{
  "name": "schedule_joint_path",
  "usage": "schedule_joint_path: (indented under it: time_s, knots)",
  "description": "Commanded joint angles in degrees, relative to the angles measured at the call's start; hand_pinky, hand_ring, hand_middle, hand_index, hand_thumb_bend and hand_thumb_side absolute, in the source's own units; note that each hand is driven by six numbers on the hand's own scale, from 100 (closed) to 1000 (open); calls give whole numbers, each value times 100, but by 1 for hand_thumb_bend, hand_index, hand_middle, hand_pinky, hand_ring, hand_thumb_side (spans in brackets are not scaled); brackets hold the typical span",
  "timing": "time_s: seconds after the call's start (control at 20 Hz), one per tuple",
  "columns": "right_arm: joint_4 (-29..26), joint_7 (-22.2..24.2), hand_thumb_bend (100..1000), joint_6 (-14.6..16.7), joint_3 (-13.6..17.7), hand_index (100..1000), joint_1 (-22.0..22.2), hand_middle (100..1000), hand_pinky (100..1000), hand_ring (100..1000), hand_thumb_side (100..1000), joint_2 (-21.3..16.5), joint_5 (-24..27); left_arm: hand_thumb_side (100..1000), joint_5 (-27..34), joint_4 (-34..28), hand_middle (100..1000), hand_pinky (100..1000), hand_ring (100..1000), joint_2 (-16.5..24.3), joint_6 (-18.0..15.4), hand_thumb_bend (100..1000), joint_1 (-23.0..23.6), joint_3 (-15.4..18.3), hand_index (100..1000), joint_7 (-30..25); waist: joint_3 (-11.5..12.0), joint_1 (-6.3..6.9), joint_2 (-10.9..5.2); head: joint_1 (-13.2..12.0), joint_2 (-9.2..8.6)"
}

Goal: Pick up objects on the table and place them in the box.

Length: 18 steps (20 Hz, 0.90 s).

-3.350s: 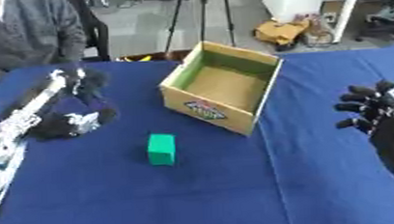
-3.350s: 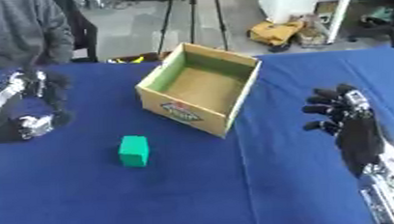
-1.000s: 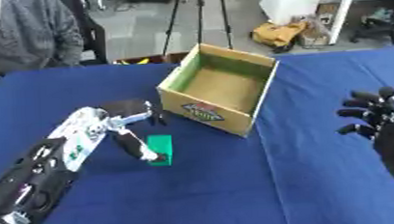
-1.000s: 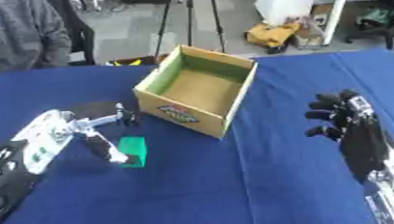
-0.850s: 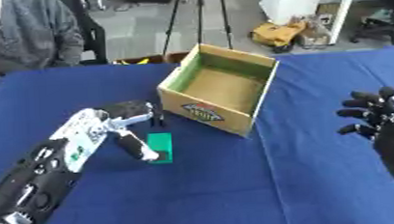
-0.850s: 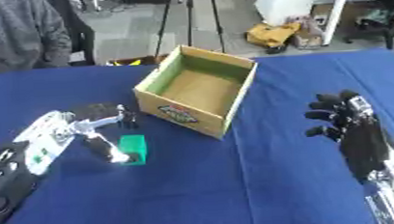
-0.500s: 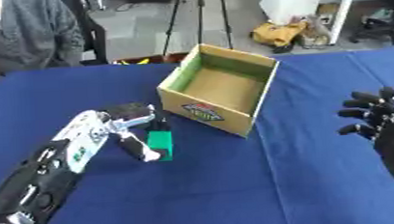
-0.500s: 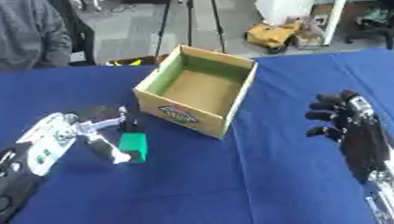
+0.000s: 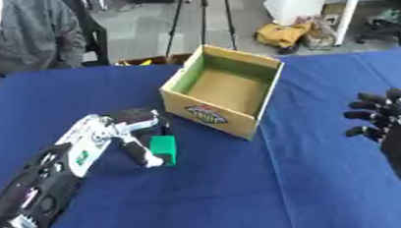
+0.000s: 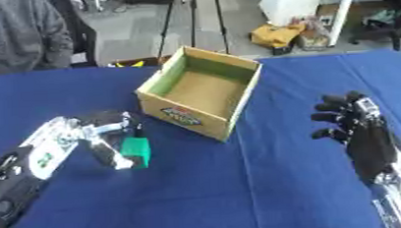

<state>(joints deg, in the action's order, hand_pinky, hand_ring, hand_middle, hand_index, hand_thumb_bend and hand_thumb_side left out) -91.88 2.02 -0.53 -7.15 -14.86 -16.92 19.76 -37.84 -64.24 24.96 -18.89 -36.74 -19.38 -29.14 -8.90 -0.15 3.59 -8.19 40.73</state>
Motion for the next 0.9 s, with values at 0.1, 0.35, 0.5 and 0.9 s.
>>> schedule_joint_path:
  time_s: [0.1, 0.35, 0.5, 0.9]
  knots:
    - [-63, 19, 100, 16, 18, 800, -87, 682, 534, 726, 948, -53, -15, 269, 177, -194, 223, 174, 183, 168, 131, 100, -127, 134, 408, 186, -8, -9, -55, -19, -55]
    - [-62, 19, 100, 18, 20, 800, -85, 682, 534, 726, 948, -60, -14, 264, 367, -550, 220, 174, 182, 422, 290, 100, -319, 277, 403, 214, -13, -1, -68, -2, -63]
    - [-57, 24, 100, 14, 14, 800, -80, 682, 534, 726, 948, -69, -16, 260, 419, -719, 221, 177, 184, 540, 385, 100, -508, 377, 404, 278, -22, 8, -75, -7, -73]
    - [-60, 113, 100, -13, -82, 800, -155, 682, 534, 726, 951, -89, -30, 252, 3, -361, 275, 235, 242, 258, 844, 100, -1191, 701, 447, 1355, -195, 66, -20, -165, -194]
